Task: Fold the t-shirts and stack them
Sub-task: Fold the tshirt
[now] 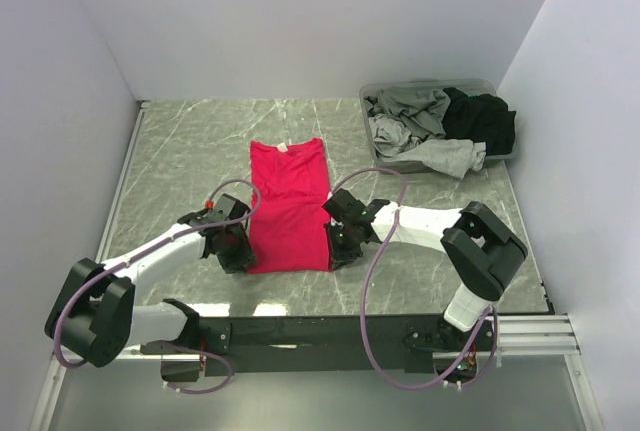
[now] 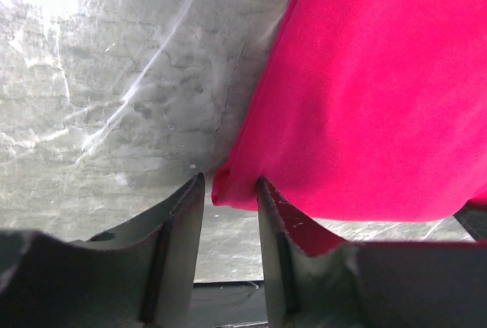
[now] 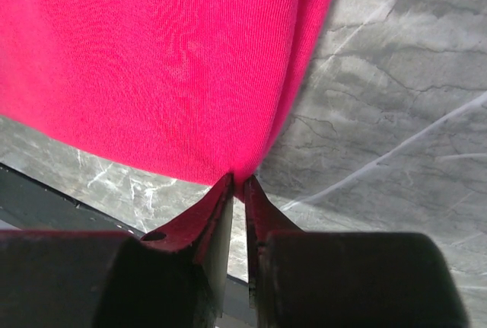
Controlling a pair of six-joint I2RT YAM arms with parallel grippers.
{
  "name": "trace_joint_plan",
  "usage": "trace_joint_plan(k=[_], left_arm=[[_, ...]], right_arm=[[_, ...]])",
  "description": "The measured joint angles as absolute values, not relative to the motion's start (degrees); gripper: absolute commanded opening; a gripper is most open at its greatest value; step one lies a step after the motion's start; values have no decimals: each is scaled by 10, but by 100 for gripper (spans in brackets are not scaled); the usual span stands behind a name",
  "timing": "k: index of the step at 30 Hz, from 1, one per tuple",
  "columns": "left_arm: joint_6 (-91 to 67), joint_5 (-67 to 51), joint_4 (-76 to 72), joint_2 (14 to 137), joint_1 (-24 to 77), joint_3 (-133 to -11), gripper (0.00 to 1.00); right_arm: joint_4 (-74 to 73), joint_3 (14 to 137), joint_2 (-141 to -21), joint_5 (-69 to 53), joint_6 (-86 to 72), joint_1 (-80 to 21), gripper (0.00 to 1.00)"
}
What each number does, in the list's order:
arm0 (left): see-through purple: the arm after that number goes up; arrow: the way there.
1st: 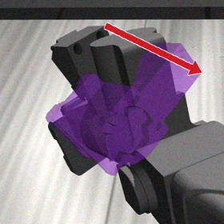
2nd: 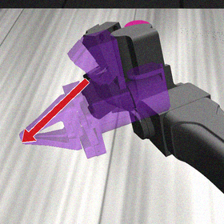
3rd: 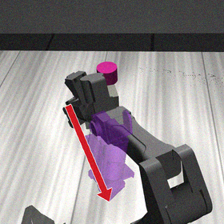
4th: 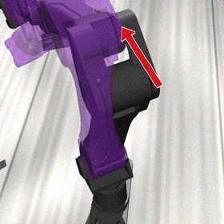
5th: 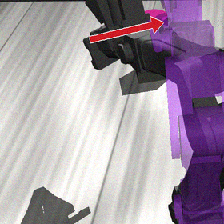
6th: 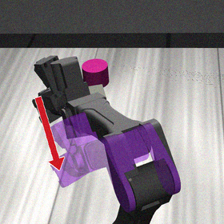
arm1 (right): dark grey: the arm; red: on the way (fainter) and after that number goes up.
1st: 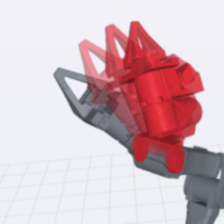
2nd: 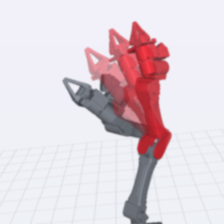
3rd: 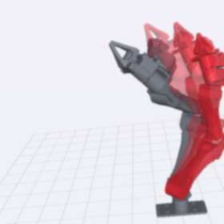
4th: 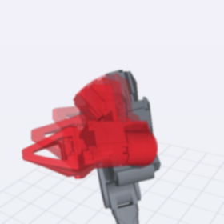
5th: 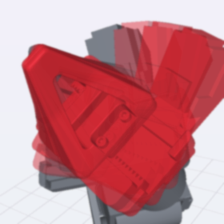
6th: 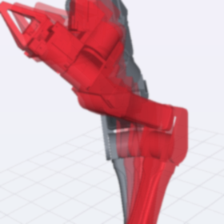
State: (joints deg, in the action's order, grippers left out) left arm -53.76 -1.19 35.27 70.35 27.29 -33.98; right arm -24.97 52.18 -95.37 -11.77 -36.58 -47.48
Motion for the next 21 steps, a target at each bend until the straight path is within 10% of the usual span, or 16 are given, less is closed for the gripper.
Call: trace_joint_plan(k=[21], left_arm=[[-536, -22, 370, 721, 286, -340, 25]], right_arm=[[-253, 530, -963, -123, -366, -475, 11]])
